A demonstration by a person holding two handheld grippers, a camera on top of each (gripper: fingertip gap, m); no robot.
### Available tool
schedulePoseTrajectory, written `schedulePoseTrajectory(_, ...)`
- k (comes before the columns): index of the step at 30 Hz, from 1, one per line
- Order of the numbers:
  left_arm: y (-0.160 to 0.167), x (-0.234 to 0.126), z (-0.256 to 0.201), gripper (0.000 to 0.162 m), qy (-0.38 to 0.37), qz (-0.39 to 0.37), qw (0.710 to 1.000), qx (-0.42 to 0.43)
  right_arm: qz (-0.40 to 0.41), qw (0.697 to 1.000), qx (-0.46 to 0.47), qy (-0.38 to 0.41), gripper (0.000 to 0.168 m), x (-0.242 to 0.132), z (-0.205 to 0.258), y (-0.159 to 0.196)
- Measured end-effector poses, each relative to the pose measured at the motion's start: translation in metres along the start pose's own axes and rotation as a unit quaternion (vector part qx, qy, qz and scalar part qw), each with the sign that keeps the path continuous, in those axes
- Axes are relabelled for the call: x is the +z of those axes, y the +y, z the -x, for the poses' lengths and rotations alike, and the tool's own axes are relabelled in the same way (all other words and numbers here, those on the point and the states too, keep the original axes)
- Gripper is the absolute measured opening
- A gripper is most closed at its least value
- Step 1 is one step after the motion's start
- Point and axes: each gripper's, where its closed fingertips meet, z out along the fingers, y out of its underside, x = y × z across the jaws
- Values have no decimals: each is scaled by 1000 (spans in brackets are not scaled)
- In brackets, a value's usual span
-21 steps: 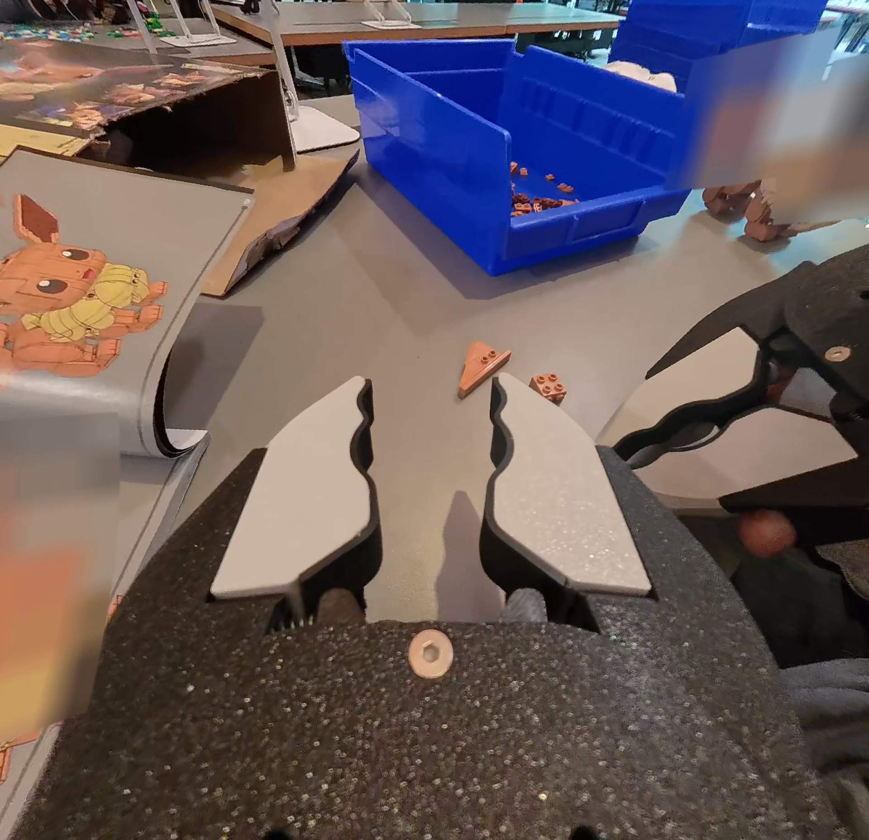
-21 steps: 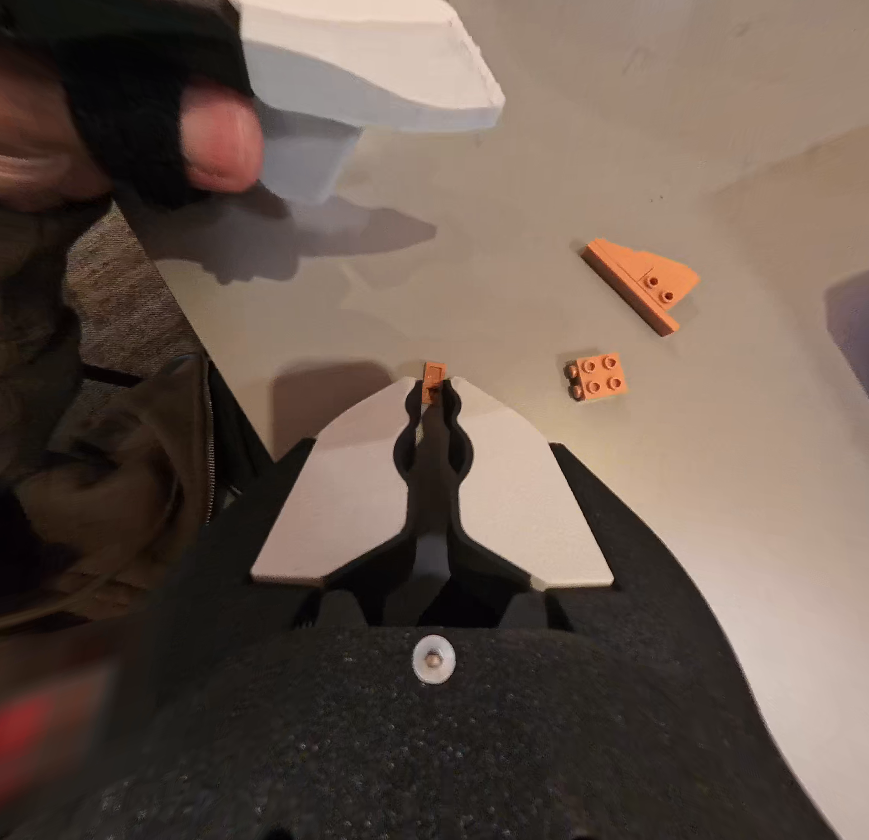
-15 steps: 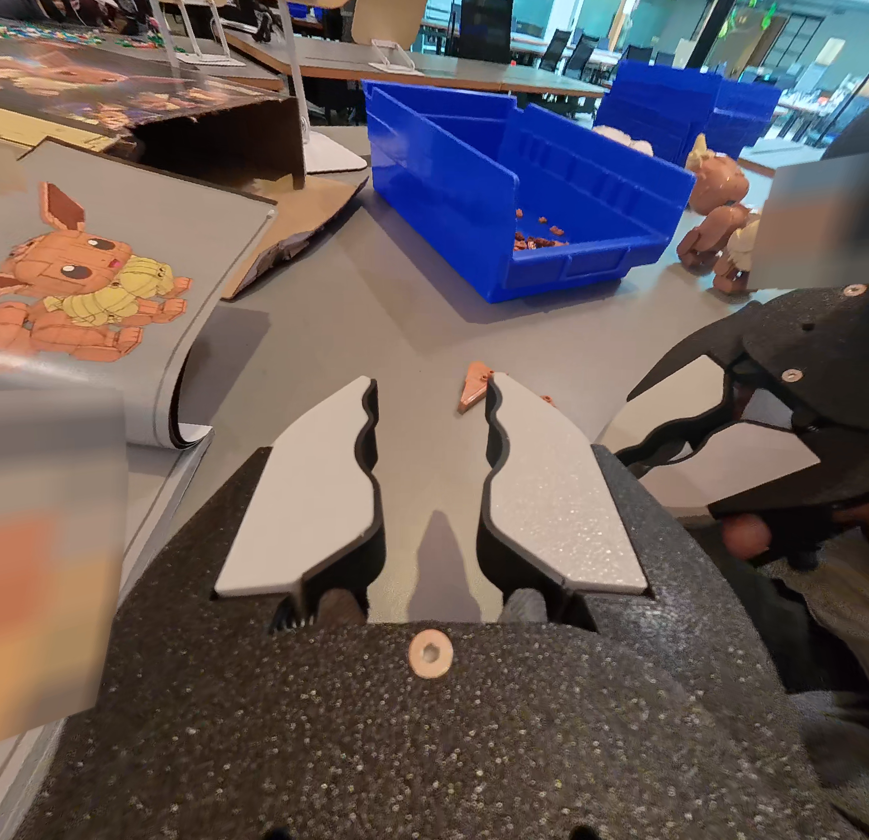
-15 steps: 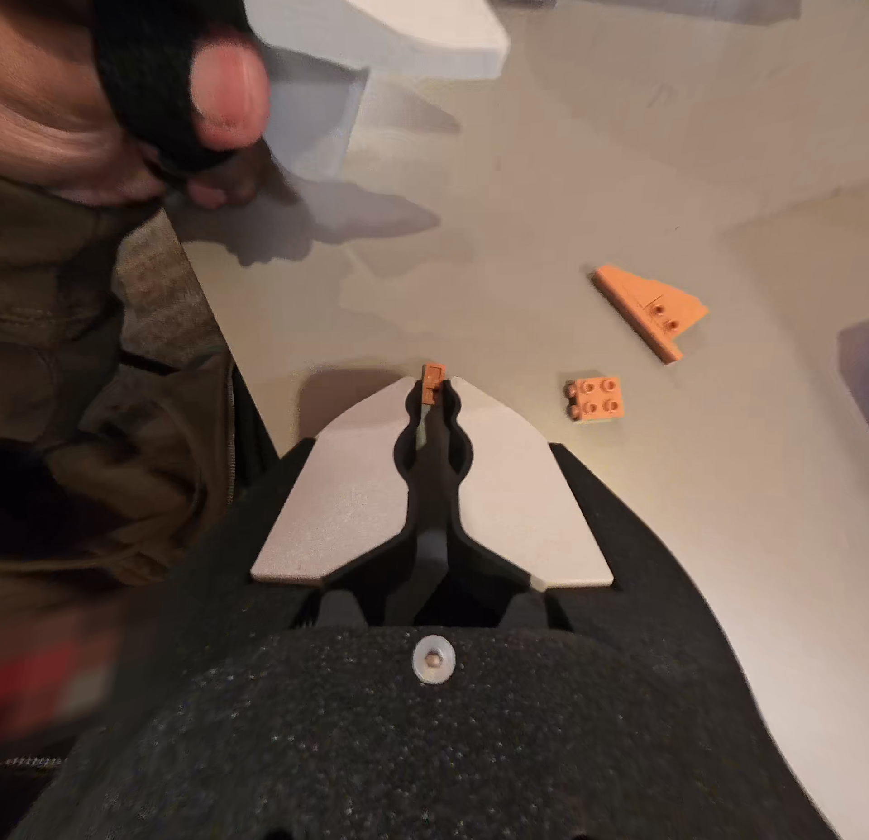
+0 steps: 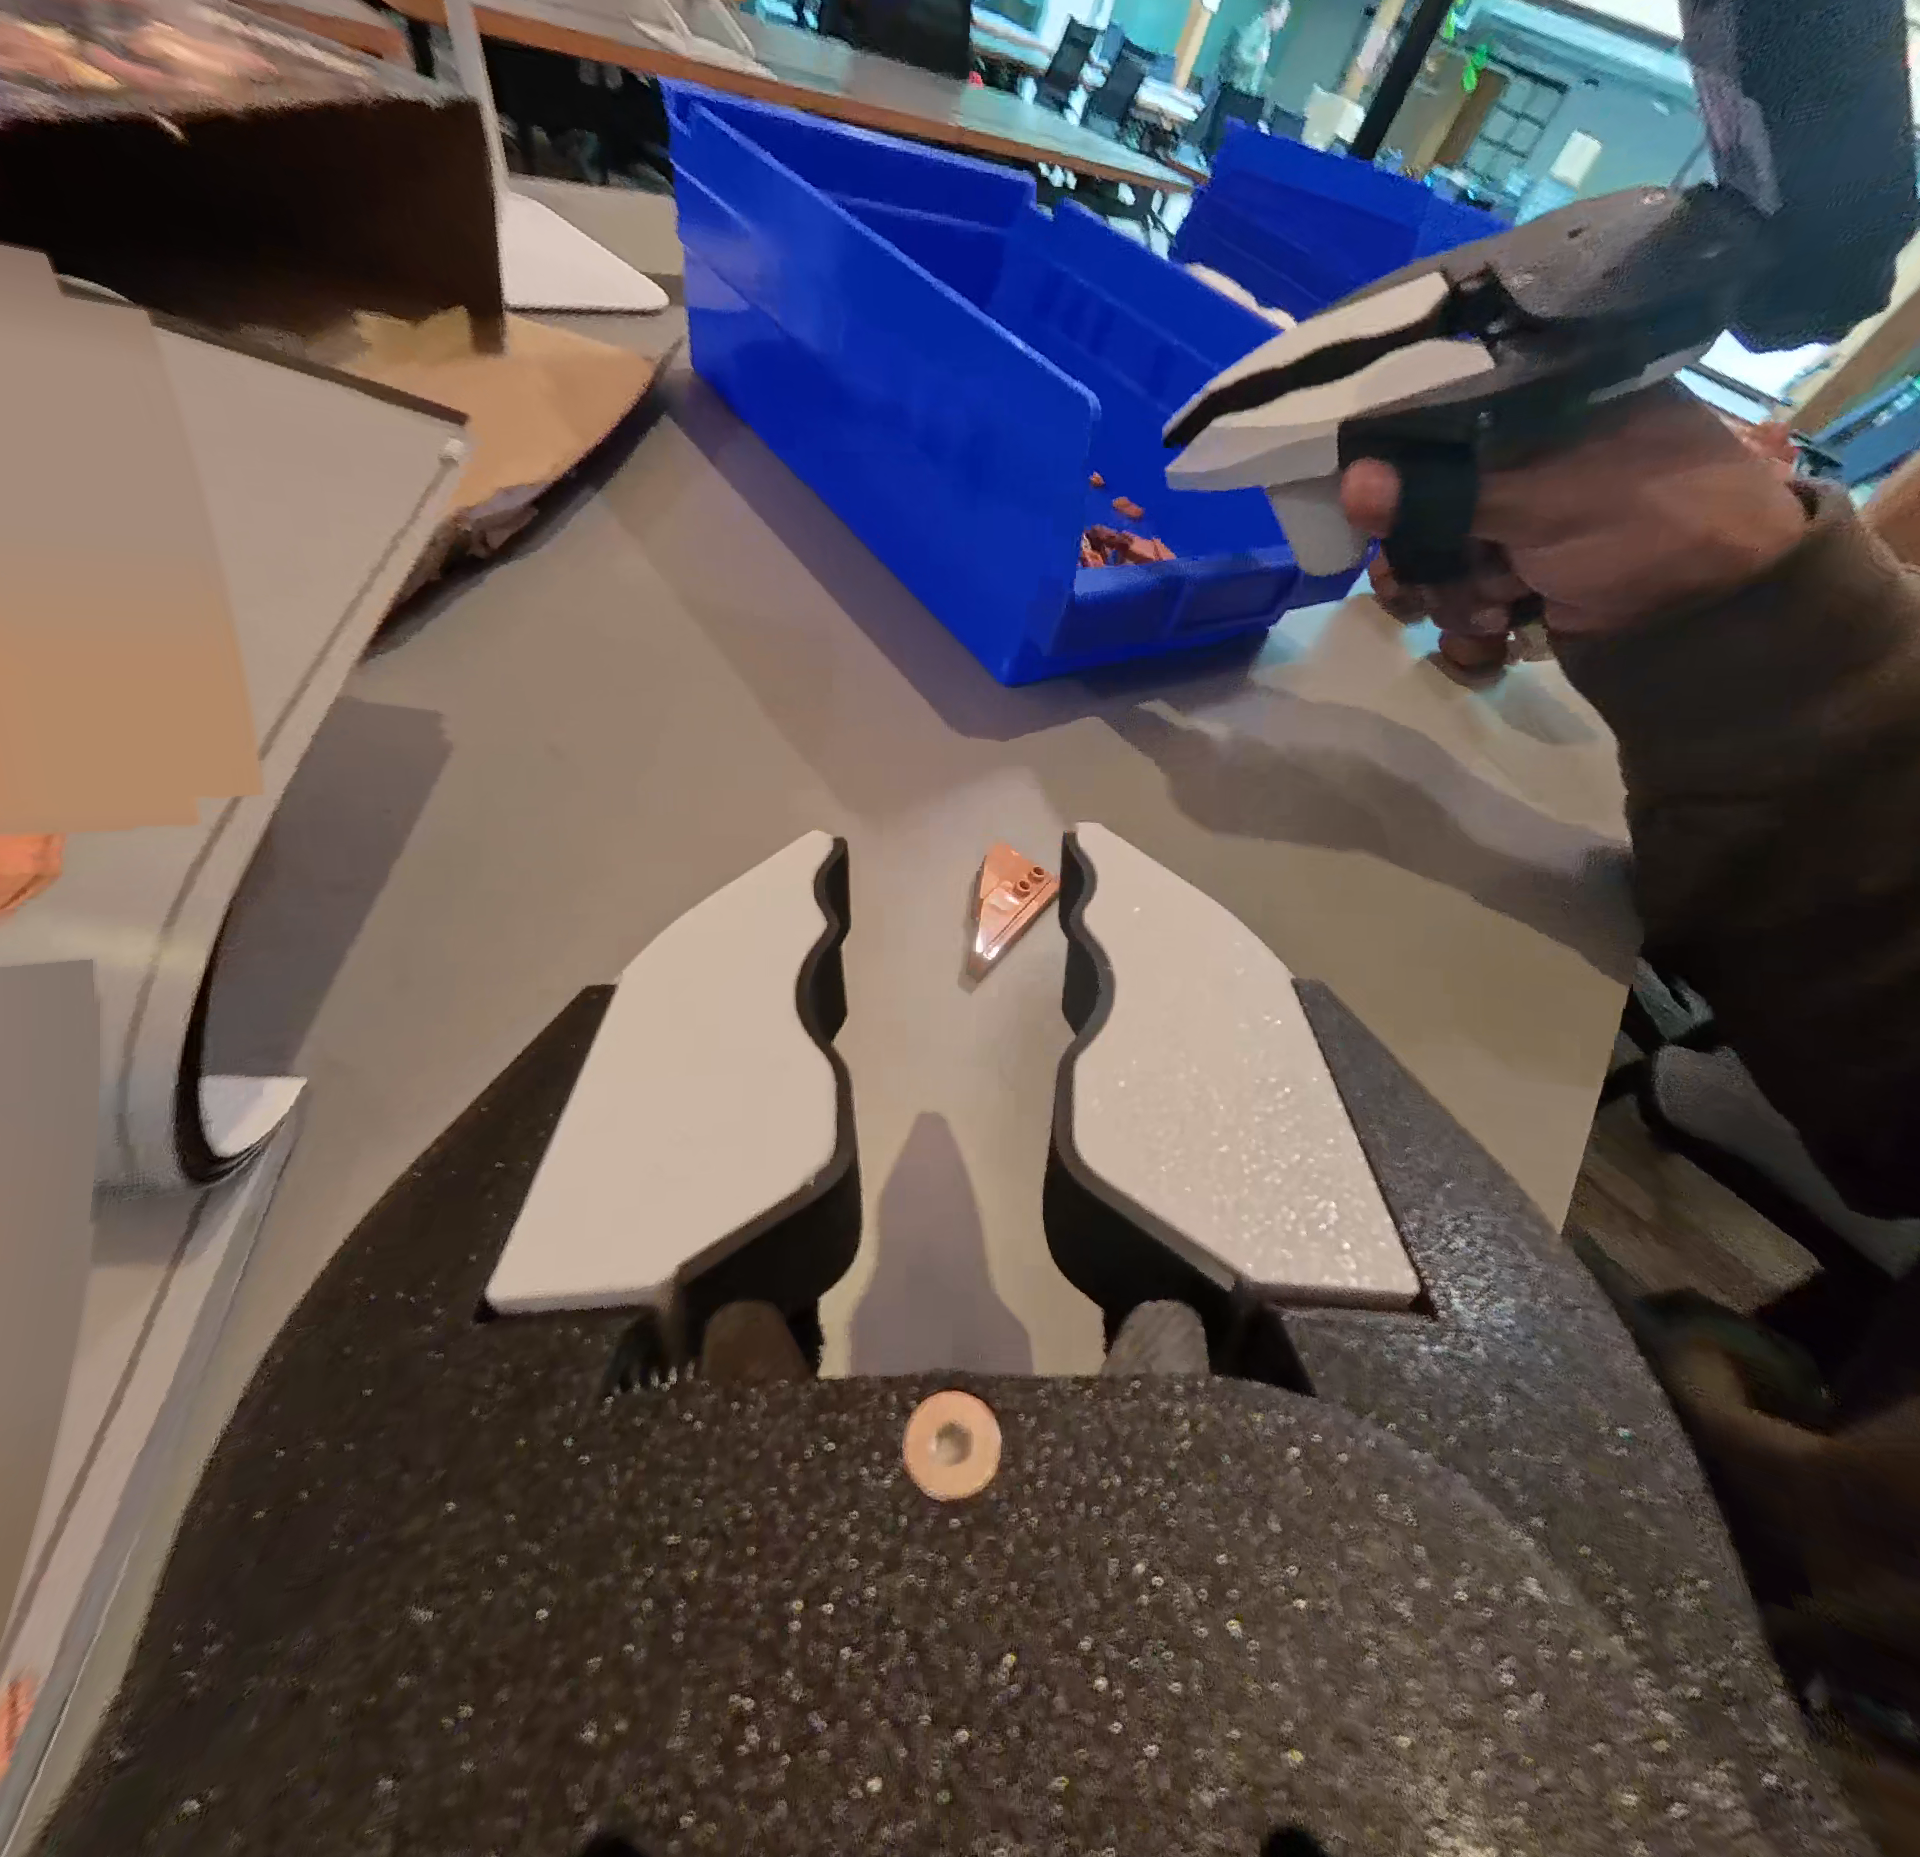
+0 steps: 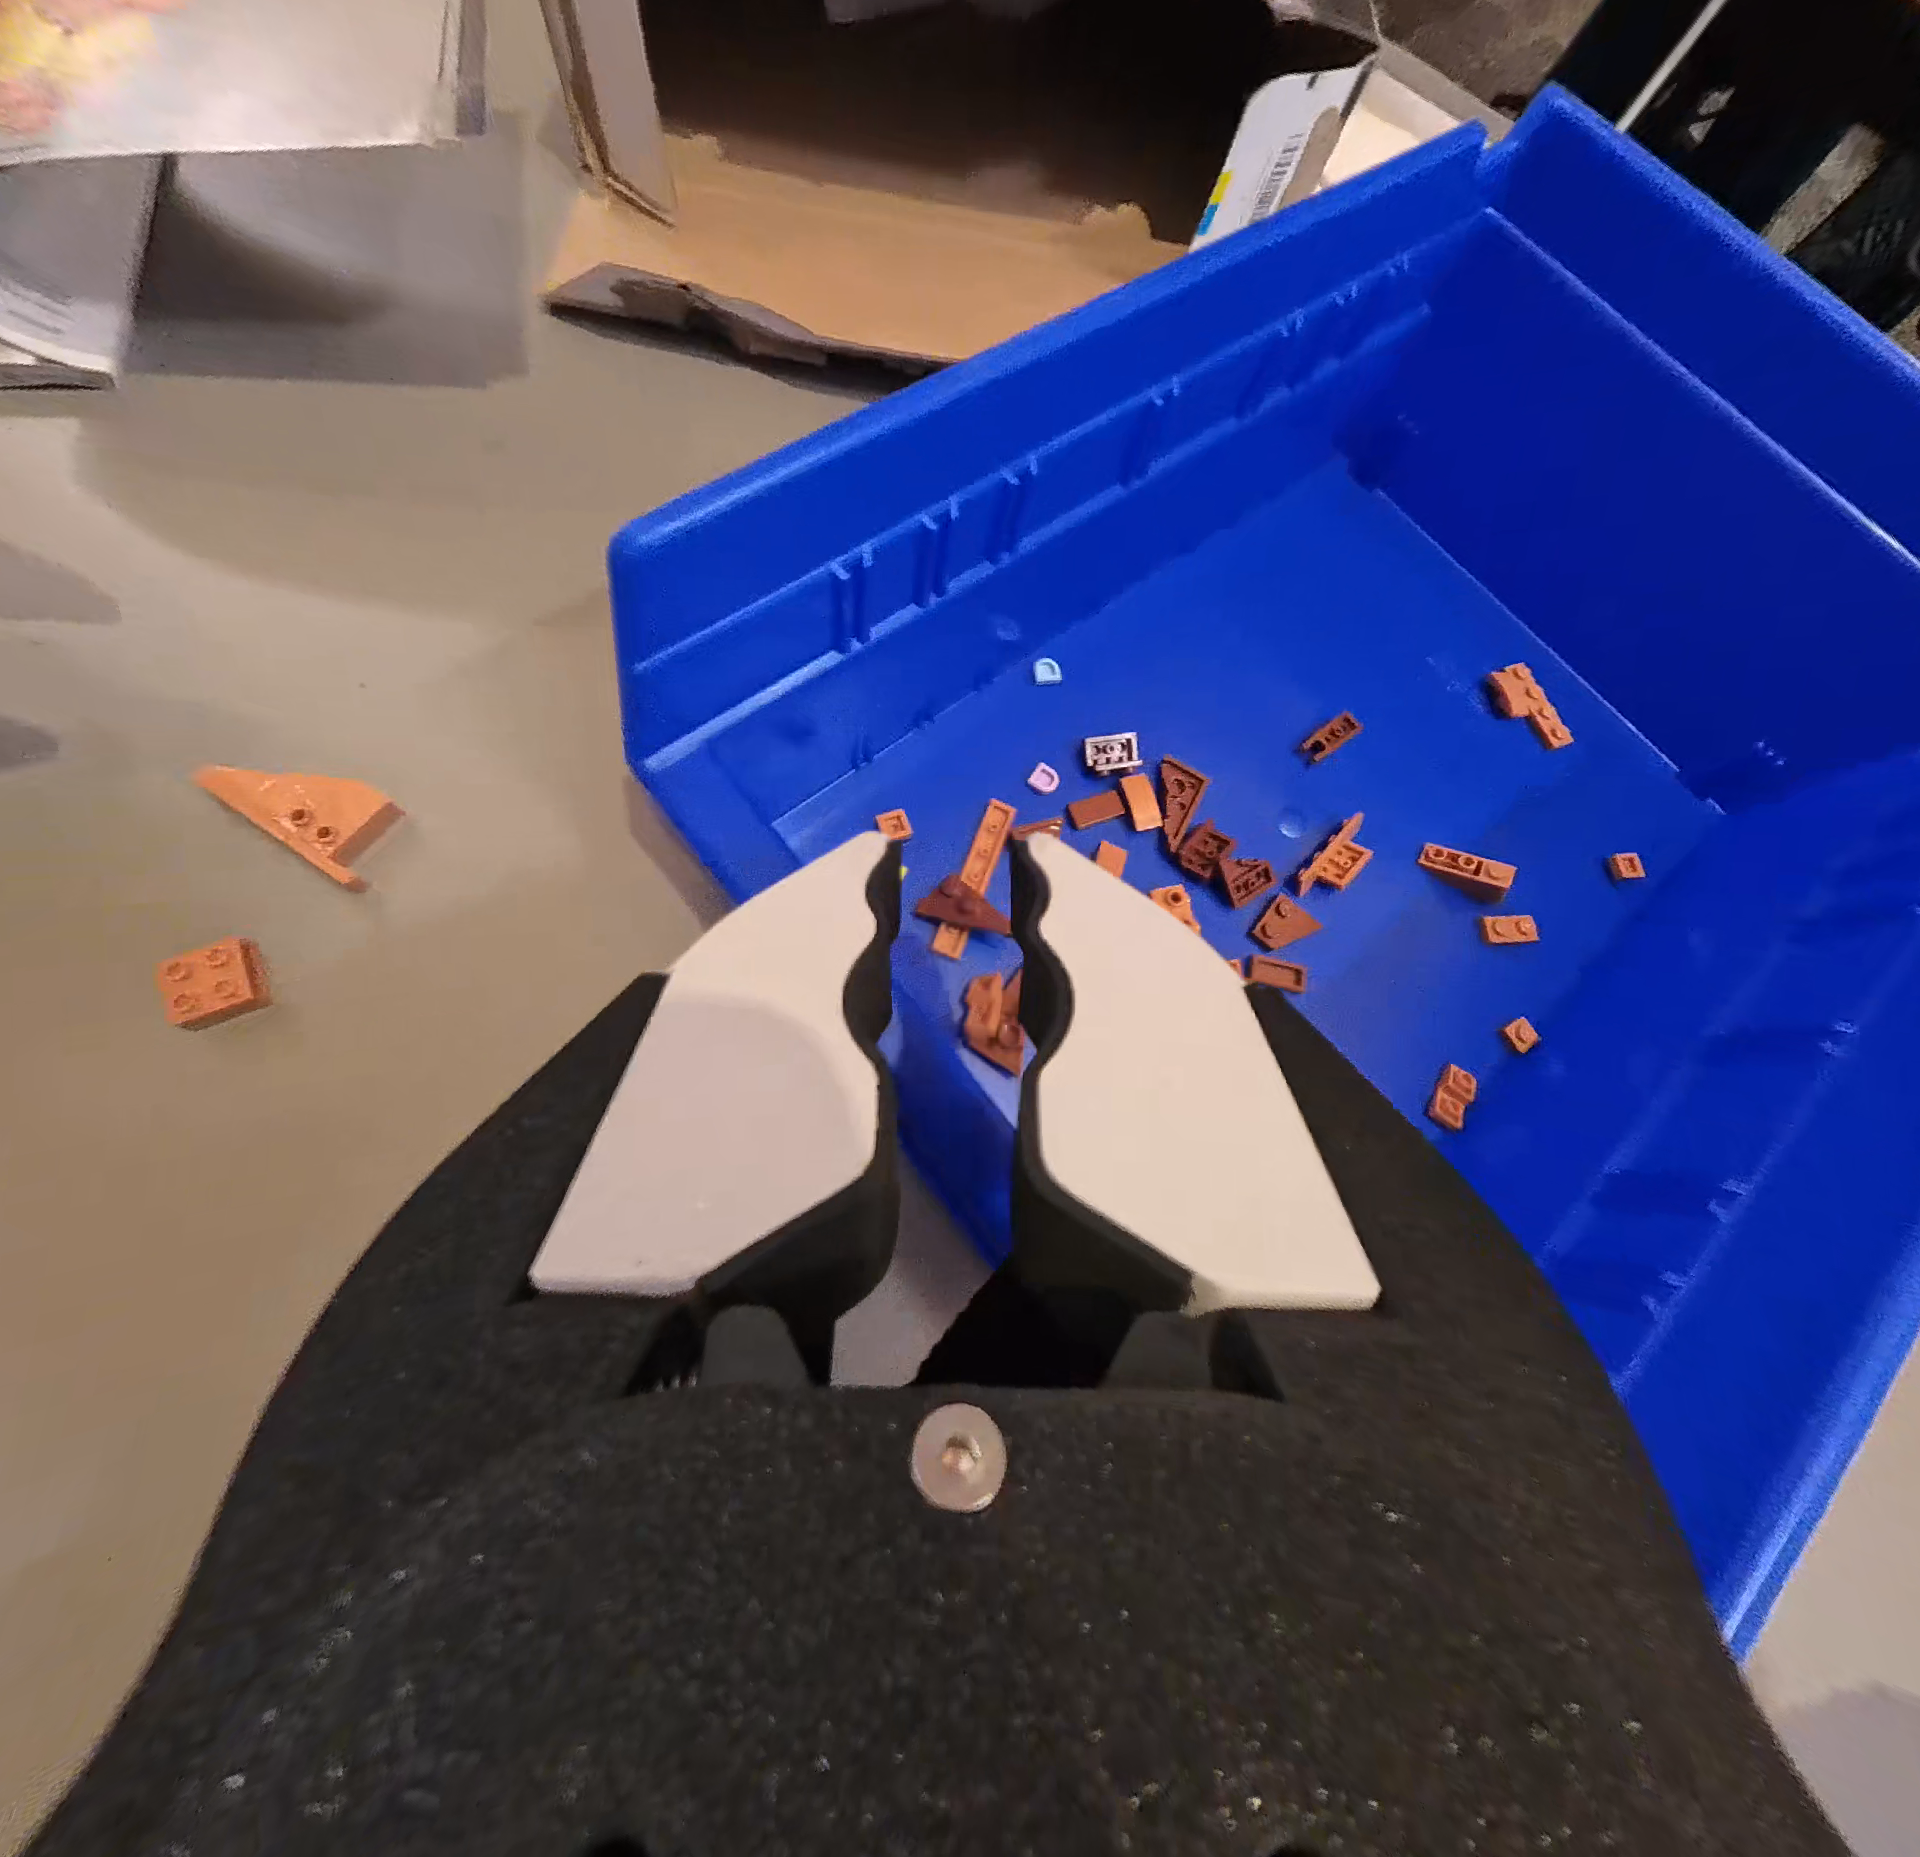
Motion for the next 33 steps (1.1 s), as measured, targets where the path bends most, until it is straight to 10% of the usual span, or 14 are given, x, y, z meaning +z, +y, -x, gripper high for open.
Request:
schedulePoseTrajectory(17,1,2,-22,39,93,9,995,28,64,958,-72,-270,35,0,177,38)
schedulePoseTrajectory(27,-14,-14,-22,38,107,-61,992,13,86,970,-70,-215,17,16,170,45)
schedulePoseTrajectory(33,-14,-14,-21,38,109,-62,992,9,-45,997,-11,-66,17,-28,63,-15)
